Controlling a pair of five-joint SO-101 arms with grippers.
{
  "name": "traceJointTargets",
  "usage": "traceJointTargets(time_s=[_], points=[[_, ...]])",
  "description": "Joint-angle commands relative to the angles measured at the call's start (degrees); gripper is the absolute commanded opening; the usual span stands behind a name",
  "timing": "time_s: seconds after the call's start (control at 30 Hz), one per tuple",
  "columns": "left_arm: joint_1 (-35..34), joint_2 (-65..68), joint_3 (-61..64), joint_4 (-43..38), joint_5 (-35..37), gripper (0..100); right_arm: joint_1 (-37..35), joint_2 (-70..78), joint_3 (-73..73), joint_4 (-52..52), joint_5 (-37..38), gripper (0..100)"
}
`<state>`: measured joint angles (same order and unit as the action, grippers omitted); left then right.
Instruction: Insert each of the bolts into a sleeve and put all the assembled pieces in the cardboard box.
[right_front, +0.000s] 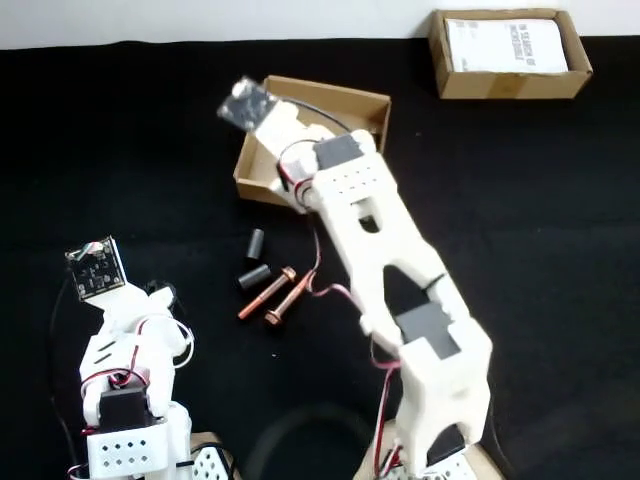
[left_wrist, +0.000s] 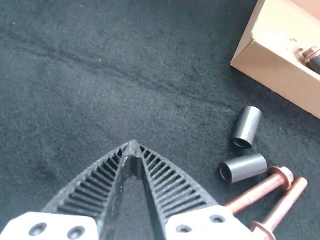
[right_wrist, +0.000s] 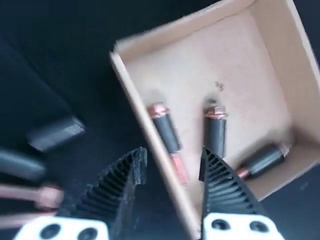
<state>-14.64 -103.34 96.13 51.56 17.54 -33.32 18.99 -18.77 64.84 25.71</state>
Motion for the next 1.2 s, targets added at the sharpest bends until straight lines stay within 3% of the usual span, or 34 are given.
traceJointTargets(time_s=[0.0, 0.13, 0.3, 0.53, 0.93, 1.17], points=[[-0.3, -0.3, 1.0, 0.2, 0.4, 1, -3.6, -6.6, -3.2, 3.7, -22.9, 15.6], [-0.3, -0.3, 1.0, 0.3, 0.4, 1, -6.1, -7.0, -2.9, 4.0, -41.1, 15.6], [-0.4, -0.3, 1.0, 0.3, 0.4, 1, -6.1, -3.7, -1.9, 0.6, -51.0, 15.6], [-0.5, -0.3, 1.0, 0.3, 0.4, 1, -6.3, 8.5, -9.0, 1.5, -52.8, 15.6], [-0.4, -0.3, 1.0, 0.3, 0.4, 1, -10.2, 24.3, -24.4, 11.6, -53.0, 15.6], [-0.3, -0.3, 1.0, 0.3, 0.3, 1, -11.5, 29.1, -29.8, 16.1, -57.2, 15.6]])
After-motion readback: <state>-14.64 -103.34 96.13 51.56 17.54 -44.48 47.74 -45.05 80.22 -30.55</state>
